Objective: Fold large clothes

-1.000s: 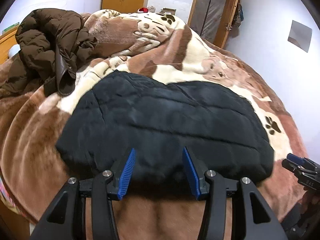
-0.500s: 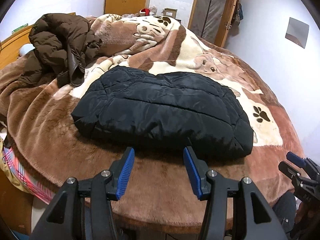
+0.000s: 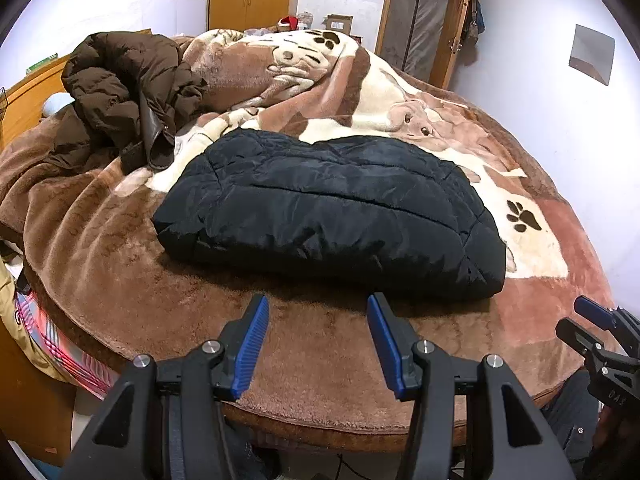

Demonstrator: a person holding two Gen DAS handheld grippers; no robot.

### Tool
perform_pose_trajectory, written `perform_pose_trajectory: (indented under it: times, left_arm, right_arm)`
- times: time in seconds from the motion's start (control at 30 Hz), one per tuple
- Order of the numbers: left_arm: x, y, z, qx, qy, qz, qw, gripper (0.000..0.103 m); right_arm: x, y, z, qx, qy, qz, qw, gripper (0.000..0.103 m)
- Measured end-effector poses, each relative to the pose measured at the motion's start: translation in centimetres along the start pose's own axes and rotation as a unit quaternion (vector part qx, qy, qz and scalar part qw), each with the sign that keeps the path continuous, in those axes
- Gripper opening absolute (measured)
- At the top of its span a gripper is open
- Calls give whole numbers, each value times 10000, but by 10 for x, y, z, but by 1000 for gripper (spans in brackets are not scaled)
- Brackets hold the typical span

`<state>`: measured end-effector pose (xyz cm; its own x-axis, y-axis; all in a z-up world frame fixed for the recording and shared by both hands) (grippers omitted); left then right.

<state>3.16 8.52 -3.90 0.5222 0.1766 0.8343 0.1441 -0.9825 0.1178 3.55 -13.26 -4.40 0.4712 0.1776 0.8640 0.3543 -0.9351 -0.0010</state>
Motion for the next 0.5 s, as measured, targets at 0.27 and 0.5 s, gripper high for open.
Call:
perform_pose_trajectory:
  times: [0.27, 0.5]
  left_arm:
    - [-5, -3, 5, 13, -65, -23, 10000, 53]
    - [-7, -3, 8, 27, -76, -9, 10000, 53]
  right_arm:
    - [-6, -2, 7, 75, -118, -55, 9999, 60]
    - [-8, -1, 10, 71, -173, -44, 9998, 60]
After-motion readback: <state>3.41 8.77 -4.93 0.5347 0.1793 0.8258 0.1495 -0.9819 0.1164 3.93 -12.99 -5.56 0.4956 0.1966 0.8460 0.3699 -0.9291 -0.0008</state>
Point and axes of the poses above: each gripper's, at about its wrist camera, not at the fingertips, and z roughly the way its jaws point, y to its right, x to its top, the point moved 6 cm from there along z, roughly the way its jaws point, and after that the axes turned 14 degrees about y, right-handed, at the moved point
